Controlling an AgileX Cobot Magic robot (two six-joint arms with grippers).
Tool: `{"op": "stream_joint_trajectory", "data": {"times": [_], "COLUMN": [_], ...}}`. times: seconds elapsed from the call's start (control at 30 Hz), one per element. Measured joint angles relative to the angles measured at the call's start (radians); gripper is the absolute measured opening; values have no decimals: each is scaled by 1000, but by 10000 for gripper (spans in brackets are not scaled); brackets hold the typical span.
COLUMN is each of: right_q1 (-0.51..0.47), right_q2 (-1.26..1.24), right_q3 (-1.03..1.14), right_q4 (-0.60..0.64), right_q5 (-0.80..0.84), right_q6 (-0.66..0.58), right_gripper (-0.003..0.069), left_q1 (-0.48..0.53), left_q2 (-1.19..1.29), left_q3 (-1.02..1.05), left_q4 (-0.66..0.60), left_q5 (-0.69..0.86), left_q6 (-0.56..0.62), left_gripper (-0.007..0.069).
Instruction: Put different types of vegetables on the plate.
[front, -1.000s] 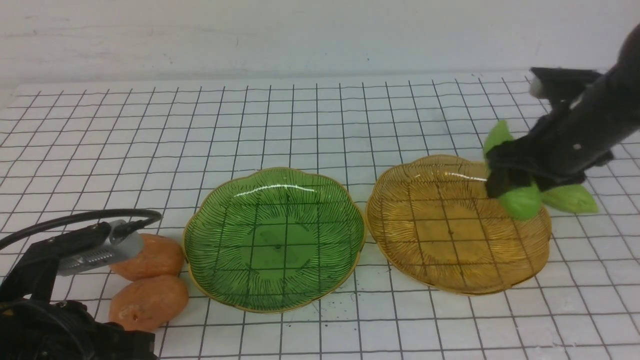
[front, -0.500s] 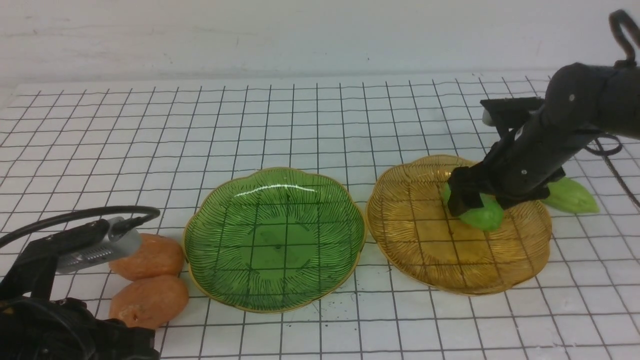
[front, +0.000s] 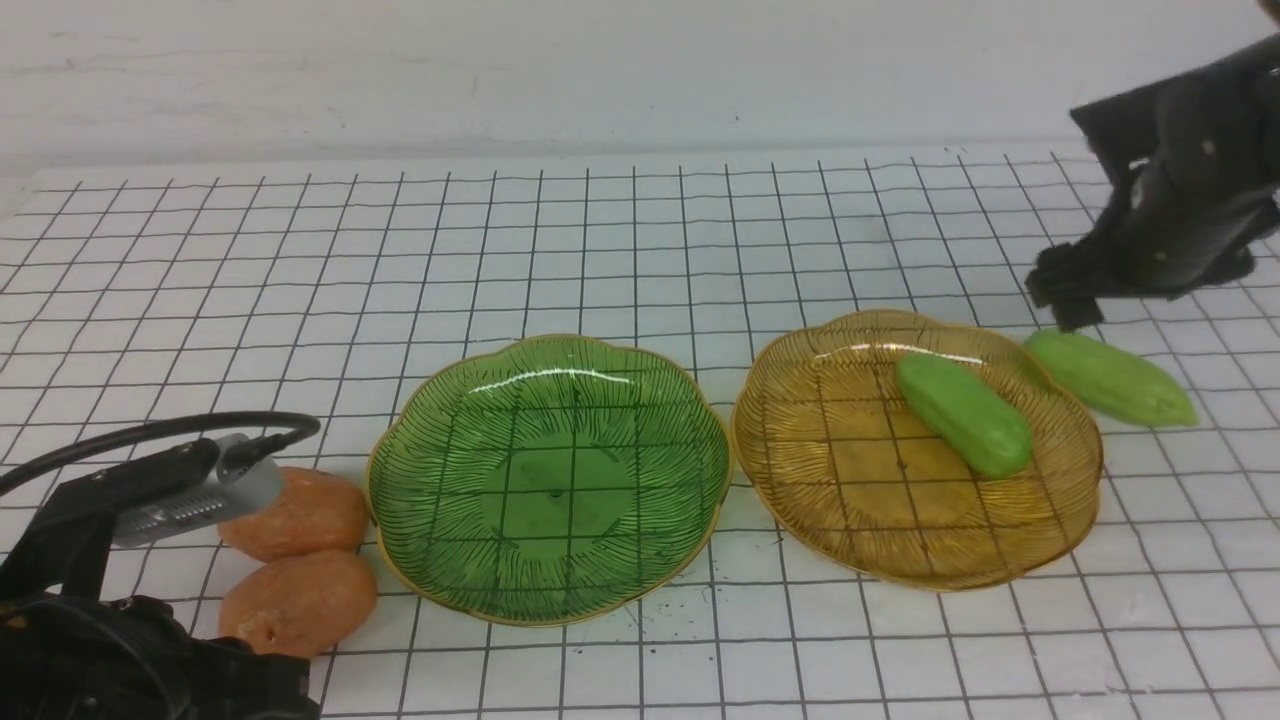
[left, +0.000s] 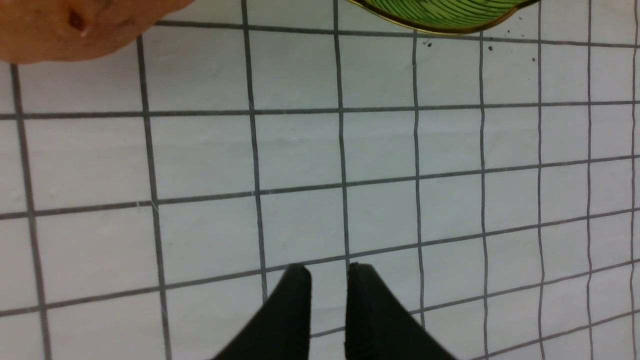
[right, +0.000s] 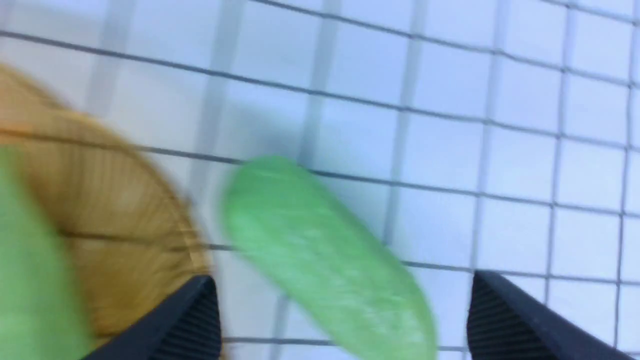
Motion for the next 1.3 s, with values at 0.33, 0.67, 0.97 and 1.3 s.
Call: {"op": "stream_joint_trajectory", "data": {"times": [0.33, 0.67, 0.97, 1.3], "right_q1": [-47, -46, -50, -50], "right_q2": [121, 136, 58, -76], "right_q3": [-18, -31, -145, -250], "right_q4": [-28, -14, 52, 343], "right_q5": [-16, -37, 179, 367], "right_q6": [2, 4, 0, -56], "right_gripper": [547, 290, -6, -15], "left_q1": [0, 0, 0, 0], "left_q2": [0, 0, 0, 0], "left_q3": [0, 0, 0, 0], "left_q4": [0, 0, 0, 0], "left_q5": [-6, -7, -9, -30], "left_q6": [0, 0, 1, 3], "left_gripper": [90, 90, 90, 90]}}
